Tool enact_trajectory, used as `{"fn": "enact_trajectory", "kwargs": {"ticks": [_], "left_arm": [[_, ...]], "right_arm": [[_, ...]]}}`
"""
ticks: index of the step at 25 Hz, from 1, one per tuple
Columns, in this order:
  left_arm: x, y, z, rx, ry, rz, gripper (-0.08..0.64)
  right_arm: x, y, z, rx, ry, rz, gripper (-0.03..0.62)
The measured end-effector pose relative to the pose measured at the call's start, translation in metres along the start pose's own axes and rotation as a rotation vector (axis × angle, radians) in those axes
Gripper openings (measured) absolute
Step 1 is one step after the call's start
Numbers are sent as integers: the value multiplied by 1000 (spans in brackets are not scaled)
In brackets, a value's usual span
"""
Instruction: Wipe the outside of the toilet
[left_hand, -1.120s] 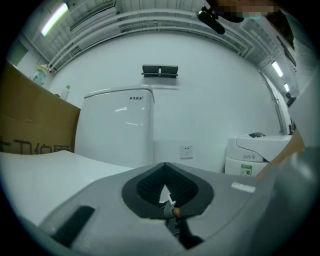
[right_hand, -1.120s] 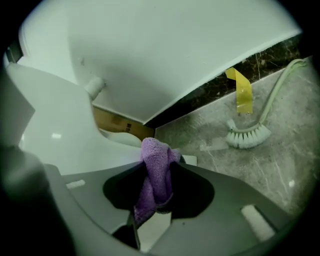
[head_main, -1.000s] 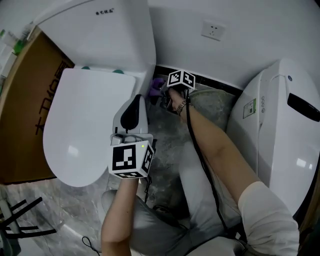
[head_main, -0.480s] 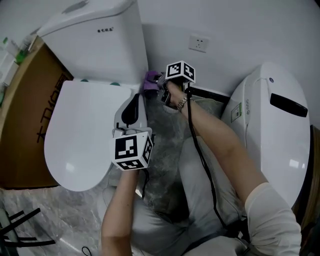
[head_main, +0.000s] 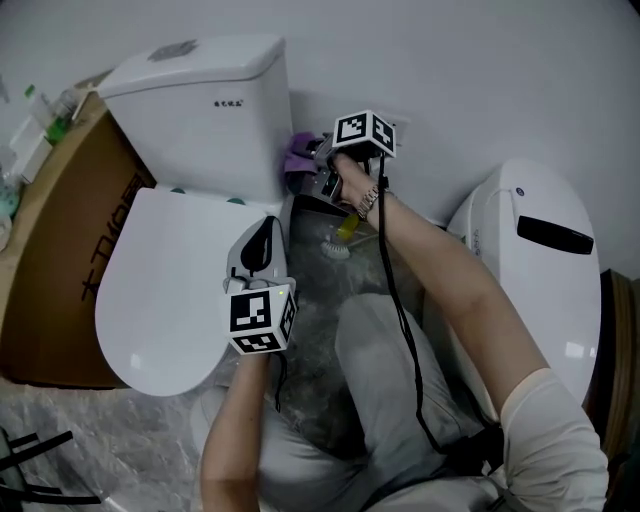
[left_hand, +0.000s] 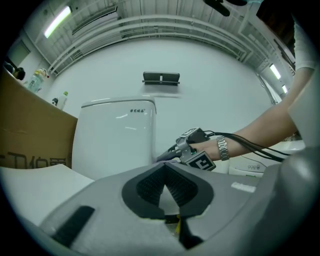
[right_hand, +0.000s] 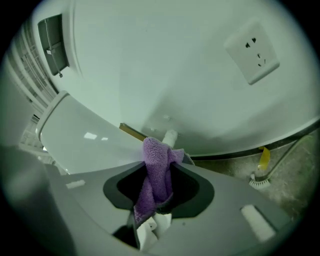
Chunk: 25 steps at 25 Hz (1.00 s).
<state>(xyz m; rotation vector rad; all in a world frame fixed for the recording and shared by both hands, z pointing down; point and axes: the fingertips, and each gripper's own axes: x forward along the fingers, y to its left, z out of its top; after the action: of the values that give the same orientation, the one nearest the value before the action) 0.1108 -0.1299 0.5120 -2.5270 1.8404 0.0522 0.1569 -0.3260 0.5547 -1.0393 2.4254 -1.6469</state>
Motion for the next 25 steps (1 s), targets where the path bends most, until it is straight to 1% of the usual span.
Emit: {"fn": "enact_trajectory", "kwargs": {"ticks": [4, 7, 10, 14, 21, 25], "left_arm": [[-3, 12, 12, -14, -32, 27, 5], [-5, 19, 10, 12, -38, 39, 5], [-9, 22, 11, 17, -45, 32, 5], [-9, 22, 11, 6, -34, 19, 5], [-13, 28, 11, -12, -41, 42, 5], [-22, 27, 13, -13, -52, 41, 5]], "right_arm": [[-12, 30, 16, -10, -24, 21, 140], [-22, 56, 29, -21, -47, 59, 140], [-32, 79, 42, -28, -74, 85, 140], [-44, 112, 59, -75, -110, 122, 140], [-69, 162, 70, -150, -192, 245, 140], [-80, 180, 72, -185, -237, 319, 140]]}}
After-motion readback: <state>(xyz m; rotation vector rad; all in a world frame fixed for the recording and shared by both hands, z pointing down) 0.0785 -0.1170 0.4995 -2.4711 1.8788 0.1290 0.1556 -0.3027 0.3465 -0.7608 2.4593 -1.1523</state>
